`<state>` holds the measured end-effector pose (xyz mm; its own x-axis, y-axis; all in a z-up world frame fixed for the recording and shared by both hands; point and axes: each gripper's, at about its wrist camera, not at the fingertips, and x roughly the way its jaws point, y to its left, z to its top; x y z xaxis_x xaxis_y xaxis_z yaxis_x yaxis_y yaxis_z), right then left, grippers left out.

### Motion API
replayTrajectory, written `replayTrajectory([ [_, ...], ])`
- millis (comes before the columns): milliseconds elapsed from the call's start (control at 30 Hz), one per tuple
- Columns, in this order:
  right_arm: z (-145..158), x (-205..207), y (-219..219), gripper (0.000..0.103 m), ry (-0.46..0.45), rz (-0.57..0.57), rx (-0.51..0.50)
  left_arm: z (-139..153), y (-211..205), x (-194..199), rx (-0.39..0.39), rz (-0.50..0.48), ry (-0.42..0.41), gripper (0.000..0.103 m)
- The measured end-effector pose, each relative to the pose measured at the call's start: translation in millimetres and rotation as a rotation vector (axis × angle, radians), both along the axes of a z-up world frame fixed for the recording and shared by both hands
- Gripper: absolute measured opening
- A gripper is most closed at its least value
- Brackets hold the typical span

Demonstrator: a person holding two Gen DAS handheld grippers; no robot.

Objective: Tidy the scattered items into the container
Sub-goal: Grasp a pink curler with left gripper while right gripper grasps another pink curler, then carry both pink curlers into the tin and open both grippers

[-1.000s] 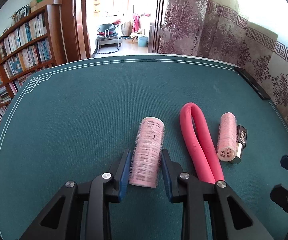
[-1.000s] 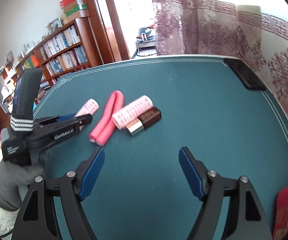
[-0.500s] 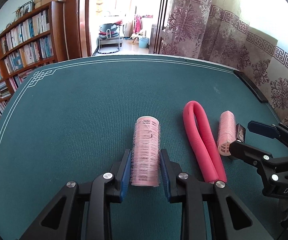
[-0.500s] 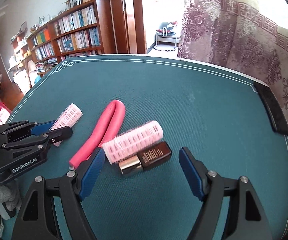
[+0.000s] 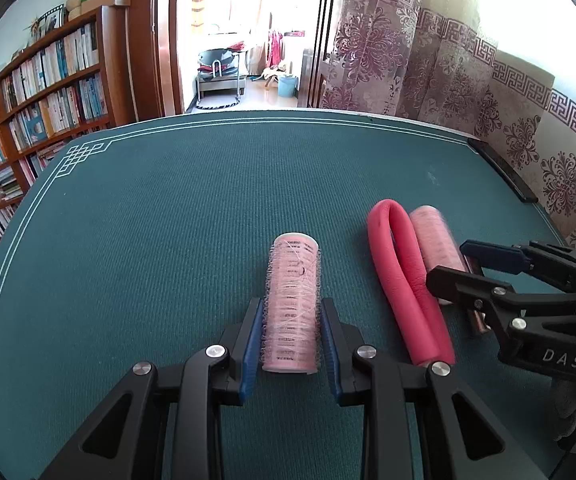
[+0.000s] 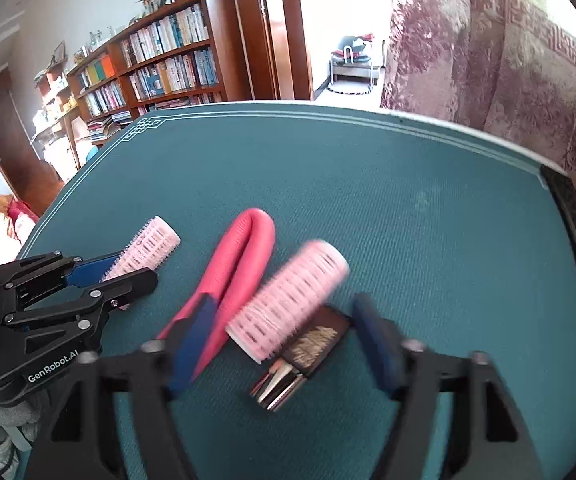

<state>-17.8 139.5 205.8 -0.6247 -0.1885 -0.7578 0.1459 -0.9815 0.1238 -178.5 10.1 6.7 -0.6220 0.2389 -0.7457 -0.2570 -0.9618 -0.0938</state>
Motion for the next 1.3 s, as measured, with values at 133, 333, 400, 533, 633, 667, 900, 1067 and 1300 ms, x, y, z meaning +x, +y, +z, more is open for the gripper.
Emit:
replayTrajectory([
  [133, -1, 5, 4, 0.048, -0.005, -0.014, -0.050, 0, 2, 3, -0.002, -0.001, -0.002, 0.029],
  [333, 4, 27, 11, 0.034, 0.000, -0.048, -0.117, 5, 5, 13, 0.005, -0.015, -0.003, 0.029],
  [400, 10, 40, 11, 0.034, 0.016, -0.073, -0.124, 8, 7, 20, 0.002, -0.022, 0.005, 0.029],
  [533, 10, 53, 10, 0.034, 0.004, -0.090, -0.126, 13, 10, 30, -0.002, -0.032, 0.010, 0.029],
  [633, 9, 60, 13, 0.034, 0.004, -0.108, -0.138, 17, 8, 39, 0.003, -0.031, 0.013, 0.029],
  [667, 10, 66, 17, 0.034, 0.008, -0.111, -0.151, 18, 7, 43, 0.003, -0.030, 0.014, 0.029],
  [900, 24, 116, 18, 0.034, 0.043, -0.096, -0.223, 28, 9, 68, 0.022, -0.047, 0.019, 0.029],
  [1067, 25, 153, 17, 0.034, 0.043, -0.112, -0.261, 35, 25, 94, 0.030, -0.101, 0.025, 0.029],
  [1300, 40, 203, 27, 0.034, 0.100, -0.173, -0.267, 52, 51, 132, 0.040, -0.179, 0.041, 0.029],
])
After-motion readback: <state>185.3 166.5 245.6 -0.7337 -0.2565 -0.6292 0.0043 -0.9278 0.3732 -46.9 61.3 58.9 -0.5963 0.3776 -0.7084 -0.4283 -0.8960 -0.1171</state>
